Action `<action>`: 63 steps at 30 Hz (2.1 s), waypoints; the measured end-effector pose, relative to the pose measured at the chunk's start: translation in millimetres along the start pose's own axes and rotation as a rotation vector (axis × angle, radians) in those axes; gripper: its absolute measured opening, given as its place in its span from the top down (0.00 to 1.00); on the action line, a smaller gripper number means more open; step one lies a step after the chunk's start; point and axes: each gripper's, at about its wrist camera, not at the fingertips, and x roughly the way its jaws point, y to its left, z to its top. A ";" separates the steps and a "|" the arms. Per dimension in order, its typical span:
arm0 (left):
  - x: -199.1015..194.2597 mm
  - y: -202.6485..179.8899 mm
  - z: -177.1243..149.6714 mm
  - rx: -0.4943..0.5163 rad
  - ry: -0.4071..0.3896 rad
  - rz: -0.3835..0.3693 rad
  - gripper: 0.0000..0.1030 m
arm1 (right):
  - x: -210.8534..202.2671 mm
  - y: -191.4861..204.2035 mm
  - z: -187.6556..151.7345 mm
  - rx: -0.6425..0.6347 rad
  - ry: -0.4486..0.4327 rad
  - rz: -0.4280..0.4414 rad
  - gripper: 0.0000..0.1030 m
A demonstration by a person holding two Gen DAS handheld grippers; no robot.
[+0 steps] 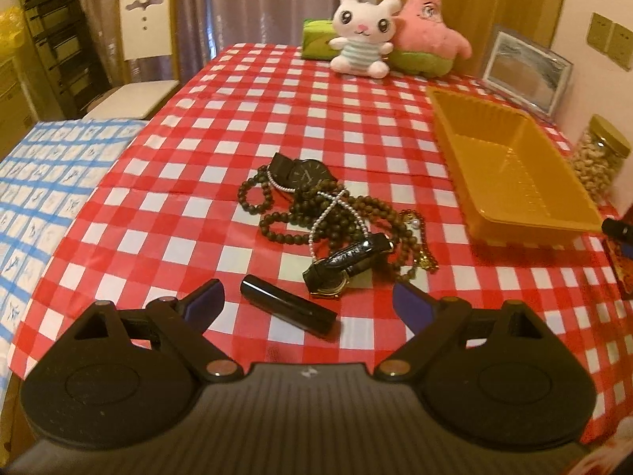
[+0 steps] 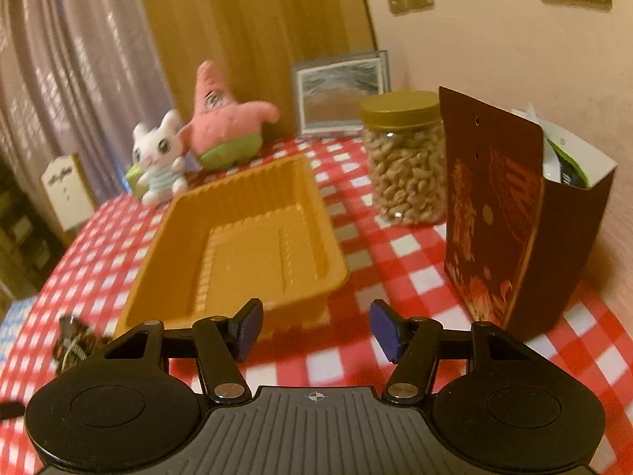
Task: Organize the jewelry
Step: 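Grasp the orange tray's rim with the right gripper and hold it, then grasp the black tube with the left gripper and lift it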
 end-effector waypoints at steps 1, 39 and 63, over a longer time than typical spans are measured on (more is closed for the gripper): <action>2.4 -0.9 -0.2 -0.006 0.004 0.008 0.12 | 5.7 -2.7 3.4 0.022 -0.008 -0.003 0.45; 21.6 -10.4 -5.8 0.042 0.075 0.006 0.12 | -10.8 -35.9 -32.4 0.187 -0.031 0.003 0.60; 34.7 -6.2 -15.7 -0.001 0.071 0.044 0.14 | 18.1 -6.9 -31.4 -0.107 -0.080 -0.030 0.97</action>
